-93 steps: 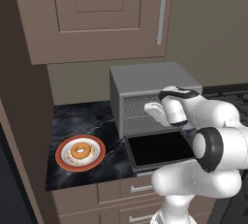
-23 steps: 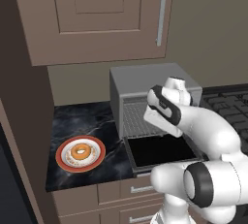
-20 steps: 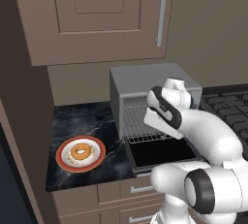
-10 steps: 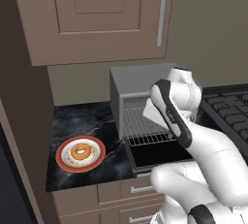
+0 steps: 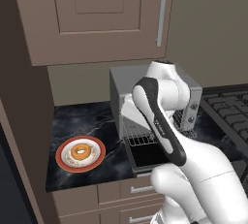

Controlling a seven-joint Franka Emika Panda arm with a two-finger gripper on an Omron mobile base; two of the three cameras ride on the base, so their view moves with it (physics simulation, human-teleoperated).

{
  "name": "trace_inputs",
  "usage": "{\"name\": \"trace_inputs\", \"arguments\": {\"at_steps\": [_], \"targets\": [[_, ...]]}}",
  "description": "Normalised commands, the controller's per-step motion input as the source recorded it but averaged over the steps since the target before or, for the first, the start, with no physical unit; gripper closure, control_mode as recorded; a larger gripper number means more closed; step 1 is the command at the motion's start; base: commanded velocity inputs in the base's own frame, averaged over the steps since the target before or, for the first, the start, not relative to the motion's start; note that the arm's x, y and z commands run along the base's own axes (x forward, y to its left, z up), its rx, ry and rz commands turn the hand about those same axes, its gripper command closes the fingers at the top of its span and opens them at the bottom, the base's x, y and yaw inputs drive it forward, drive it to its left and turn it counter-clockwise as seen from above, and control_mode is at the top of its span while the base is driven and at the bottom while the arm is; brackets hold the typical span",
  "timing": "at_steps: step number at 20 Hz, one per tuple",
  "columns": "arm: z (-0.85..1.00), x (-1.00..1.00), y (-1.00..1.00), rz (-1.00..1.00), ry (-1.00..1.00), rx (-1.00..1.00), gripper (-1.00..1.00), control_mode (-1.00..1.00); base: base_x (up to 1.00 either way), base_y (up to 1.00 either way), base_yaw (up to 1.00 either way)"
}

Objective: Pick up the bagel from the plate, place it on the toaster oven rack, close the door, and set the timer.

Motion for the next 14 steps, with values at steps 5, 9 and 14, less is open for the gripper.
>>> {"name": "trace_inputs", "arguments": {"at_steps": [5, 9, 14], "targets": [[0.01, -0.04, 0.83, 0.01, 0.01, 0.00, -1.00, -1.00, 0.00, 0.00, 0.00], [-0.20, 0.16, 0.57, 0.00, 0.00, -0.01, -1.00, -1.00, 0.00, 0.00, 0.00], [-0.44, 0.48, 0.34, 0.00, 0.00, -0.02, -1.00, -1.00, 0.00, 0.00, 0.00]]}}
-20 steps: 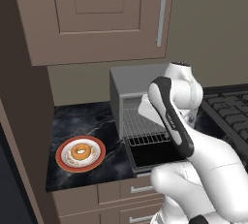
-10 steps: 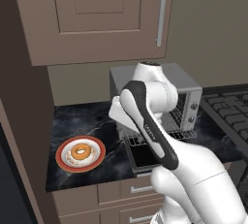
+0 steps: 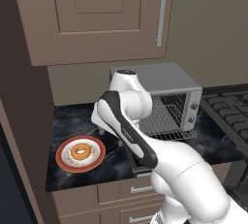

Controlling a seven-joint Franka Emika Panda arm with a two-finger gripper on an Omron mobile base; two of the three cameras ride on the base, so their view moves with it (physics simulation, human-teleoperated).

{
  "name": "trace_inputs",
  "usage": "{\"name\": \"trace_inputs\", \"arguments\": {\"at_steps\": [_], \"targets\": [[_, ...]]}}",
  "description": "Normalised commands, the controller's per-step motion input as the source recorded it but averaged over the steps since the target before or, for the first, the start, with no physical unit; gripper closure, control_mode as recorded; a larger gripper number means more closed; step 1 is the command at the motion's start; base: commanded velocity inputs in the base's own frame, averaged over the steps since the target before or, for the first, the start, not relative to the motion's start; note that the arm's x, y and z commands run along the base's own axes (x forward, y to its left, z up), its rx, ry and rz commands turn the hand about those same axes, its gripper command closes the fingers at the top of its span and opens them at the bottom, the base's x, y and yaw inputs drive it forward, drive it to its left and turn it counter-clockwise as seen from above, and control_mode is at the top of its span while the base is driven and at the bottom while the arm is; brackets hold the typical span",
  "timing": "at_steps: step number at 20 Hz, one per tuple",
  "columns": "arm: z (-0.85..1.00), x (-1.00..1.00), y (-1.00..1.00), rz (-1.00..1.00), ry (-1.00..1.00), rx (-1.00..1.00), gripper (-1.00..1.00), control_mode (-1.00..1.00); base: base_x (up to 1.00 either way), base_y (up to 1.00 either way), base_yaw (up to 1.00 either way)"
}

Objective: Pick up the bagel from the plate, place it on the toaster oven rack, close the door, and set the timer.

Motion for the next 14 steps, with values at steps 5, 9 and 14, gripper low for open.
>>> {"name": "trace_inputs", "arguments": {"at_steps": [5, 9, 14], "targets": [[-0.56, 0.50, 0.21, 0.00, 0.00, -0.03, -1.00, -1.00, 0.00, 0.00, 0.00], [-0.52, 0.24, 0.33, 0.00, 0.00, -0.05, -1.00, -1.00, 0.00, 0.00, 0.00], [-0.44, 0.14, 0.52, 0.00, 0.00, -0.06, -1.00, -1.00, 0.00, 0.00, 0.00]]}}
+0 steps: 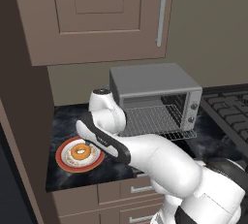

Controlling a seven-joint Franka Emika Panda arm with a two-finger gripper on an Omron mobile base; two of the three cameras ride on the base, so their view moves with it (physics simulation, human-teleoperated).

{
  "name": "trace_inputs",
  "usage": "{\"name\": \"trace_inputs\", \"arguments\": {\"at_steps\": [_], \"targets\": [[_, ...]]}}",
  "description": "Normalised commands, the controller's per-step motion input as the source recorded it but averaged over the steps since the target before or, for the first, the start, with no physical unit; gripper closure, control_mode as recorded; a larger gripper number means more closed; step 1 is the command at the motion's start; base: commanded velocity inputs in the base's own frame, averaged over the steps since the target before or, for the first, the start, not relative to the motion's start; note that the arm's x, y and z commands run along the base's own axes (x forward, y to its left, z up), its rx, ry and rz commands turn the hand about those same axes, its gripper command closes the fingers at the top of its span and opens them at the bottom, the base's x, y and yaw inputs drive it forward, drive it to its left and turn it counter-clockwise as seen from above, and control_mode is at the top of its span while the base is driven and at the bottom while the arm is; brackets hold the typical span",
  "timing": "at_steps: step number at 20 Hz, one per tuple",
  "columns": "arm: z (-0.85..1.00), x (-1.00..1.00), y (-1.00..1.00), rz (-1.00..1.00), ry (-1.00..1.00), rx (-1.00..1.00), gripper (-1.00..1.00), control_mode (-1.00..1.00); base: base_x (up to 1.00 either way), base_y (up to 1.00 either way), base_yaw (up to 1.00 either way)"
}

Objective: Pick up the bagel from the plate, place it on the toaster oven rack, close the door, and set the timer.

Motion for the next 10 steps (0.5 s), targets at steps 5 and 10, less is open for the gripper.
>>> {"name": "trace_inputs", "arguments": {"at_steps": [5, 10], "targets": [[-0.45, 0.30, 0.41, 0.00, 0.00, -0.05, -1.00, -1.00, 0.00, 0.00, 0.00], [-0.29, 0.32, 0.24, 0.00, 0.00, -0.02, -1.00, -1.00, 0.00, 0.00, 0.00]]}}
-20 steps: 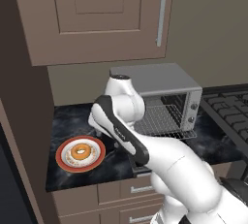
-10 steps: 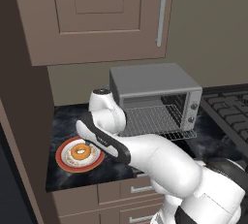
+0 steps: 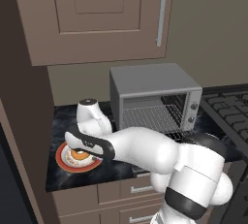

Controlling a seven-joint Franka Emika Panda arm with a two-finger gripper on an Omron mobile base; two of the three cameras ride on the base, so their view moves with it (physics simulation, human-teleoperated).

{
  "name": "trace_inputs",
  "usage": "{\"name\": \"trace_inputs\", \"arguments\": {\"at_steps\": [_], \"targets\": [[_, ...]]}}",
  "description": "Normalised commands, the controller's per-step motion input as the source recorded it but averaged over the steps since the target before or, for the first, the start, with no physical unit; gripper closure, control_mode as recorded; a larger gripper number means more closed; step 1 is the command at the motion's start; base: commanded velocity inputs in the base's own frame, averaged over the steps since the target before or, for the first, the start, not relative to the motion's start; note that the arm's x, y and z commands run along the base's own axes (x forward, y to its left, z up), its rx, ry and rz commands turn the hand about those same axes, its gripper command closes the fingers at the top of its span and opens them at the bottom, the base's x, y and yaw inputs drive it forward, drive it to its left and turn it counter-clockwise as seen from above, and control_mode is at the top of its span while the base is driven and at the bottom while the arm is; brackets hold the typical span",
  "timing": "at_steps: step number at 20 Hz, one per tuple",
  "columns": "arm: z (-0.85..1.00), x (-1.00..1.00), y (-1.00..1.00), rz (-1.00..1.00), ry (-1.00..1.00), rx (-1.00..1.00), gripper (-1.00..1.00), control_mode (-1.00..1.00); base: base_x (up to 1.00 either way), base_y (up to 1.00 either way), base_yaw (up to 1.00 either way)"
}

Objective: Pick up the bagel from the plate, place it on the toaster oven rack, close the door, and set the timer.

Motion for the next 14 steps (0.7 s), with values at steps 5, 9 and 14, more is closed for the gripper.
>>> {"name": "trace_inputs", "arguments": {"at_steps": [5, 9, 14], "targets": [[-0.18, 0.40, 0.15, 0.00, 0.00, 0.00, -1.00, -1.00, 0.00, 0.00, 0.00], [-0.09, 0.19, 0.00, 0.00, 0.00, 0.00, -1.00, -1.00, 0.00, 0.00, 0.00], [-0.11, 0.00, 0.00, 0.00, 0.00, -0.02, -1.00, -1.00, 0.00, 0.00, 0.00]]}}
